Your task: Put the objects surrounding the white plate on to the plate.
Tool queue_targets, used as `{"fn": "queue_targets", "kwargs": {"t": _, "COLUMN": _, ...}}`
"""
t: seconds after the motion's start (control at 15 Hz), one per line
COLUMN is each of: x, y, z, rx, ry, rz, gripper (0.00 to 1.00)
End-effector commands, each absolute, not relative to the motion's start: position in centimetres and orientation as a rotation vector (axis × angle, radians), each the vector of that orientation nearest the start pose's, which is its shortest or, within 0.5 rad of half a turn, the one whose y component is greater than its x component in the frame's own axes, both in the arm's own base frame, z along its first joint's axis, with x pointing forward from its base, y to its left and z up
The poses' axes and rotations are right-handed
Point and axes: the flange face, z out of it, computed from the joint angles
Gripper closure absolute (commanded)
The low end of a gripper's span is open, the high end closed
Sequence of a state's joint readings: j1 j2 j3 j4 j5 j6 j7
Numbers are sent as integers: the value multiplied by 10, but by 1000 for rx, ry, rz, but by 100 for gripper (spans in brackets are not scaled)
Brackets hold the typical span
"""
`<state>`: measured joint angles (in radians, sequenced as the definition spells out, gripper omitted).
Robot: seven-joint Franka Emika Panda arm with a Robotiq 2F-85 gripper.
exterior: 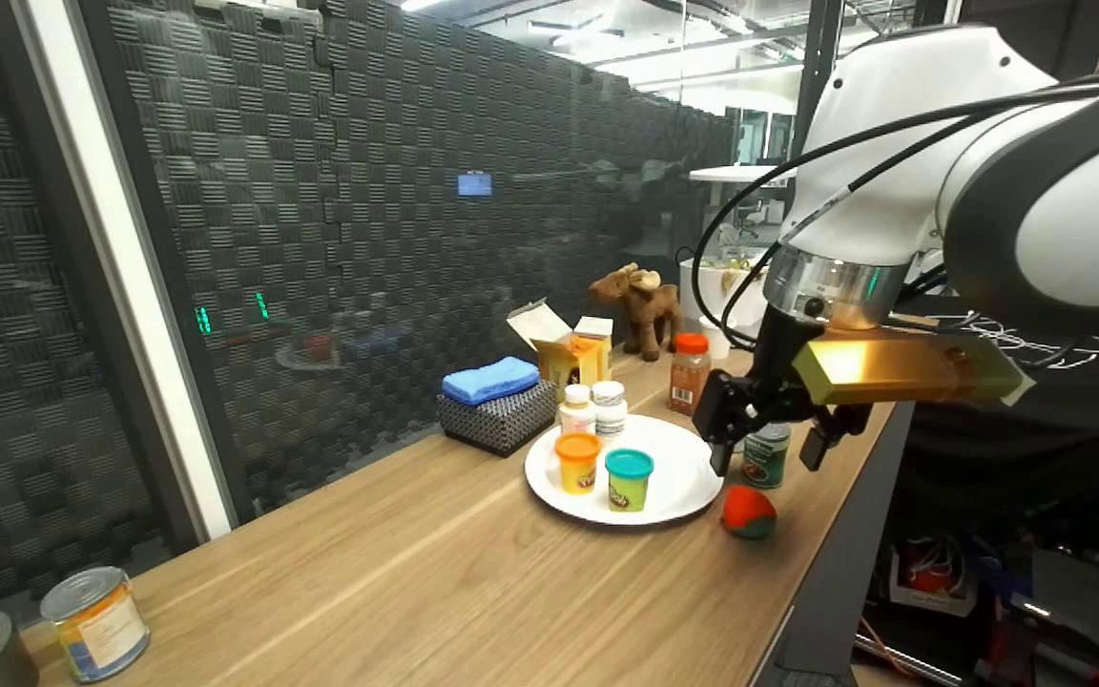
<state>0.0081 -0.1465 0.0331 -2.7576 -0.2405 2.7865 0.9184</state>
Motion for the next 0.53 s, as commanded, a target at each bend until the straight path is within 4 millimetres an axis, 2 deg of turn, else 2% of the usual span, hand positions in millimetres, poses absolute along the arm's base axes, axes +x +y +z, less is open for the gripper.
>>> {"fn": "queue_targets", "kwargs": {"t": 0.0, "x": 406, "y": 23, "z": 271, "rx": -2987, "ry": 993, "rz": -216, "gripper": 0}}
{"fn": "queue_targets", "kwargs": {"t": 0.47, "x": 430, "y": 11, "z": 258, "rx": -2931, "ry": 826, "rz": -124, "gripper": 0}}
